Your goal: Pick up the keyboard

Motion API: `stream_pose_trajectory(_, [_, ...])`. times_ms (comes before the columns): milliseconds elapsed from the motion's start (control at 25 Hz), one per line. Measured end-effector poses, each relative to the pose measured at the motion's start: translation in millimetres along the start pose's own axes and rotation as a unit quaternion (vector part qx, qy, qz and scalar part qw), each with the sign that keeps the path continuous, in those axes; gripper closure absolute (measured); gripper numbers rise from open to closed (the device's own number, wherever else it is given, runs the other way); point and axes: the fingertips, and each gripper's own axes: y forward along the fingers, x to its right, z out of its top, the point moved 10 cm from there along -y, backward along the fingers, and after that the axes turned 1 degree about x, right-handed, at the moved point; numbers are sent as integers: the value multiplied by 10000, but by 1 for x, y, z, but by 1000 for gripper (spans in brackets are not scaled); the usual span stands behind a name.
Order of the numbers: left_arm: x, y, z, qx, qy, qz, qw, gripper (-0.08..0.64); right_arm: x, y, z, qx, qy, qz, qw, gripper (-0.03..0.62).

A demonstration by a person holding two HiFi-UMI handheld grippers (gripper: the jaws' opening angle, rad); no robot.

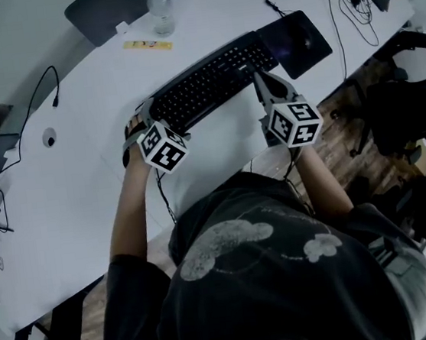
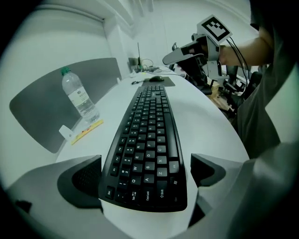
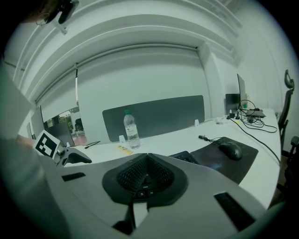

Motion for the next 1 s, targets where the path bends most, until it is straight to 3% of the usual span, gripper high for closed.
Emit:
stream_pose_trajectory(280, [-5, 12, 14, -320, 147, 93, 9993, -15, 3, 17, 6, -28, -30, 281, 9996, 601])
stream_pose_trajectory(480, [-10, 22, 18, -779, 13, -132, 9969, -25, 17, 32, 14, -83, -34, 547, 9985, 603])
stream_pose_trajectory(680, [-17, 30, 19, -1238, -193, -447, 9911, -27, 33, 45, 24, -112, -84, 811, 9966, 603])
stream_pose_trajectory(1000, [-21, 35, 26, -1792, -184, -520, 9823, -31, 58, 60, 22, -263, -38, 987, 9948, 602])
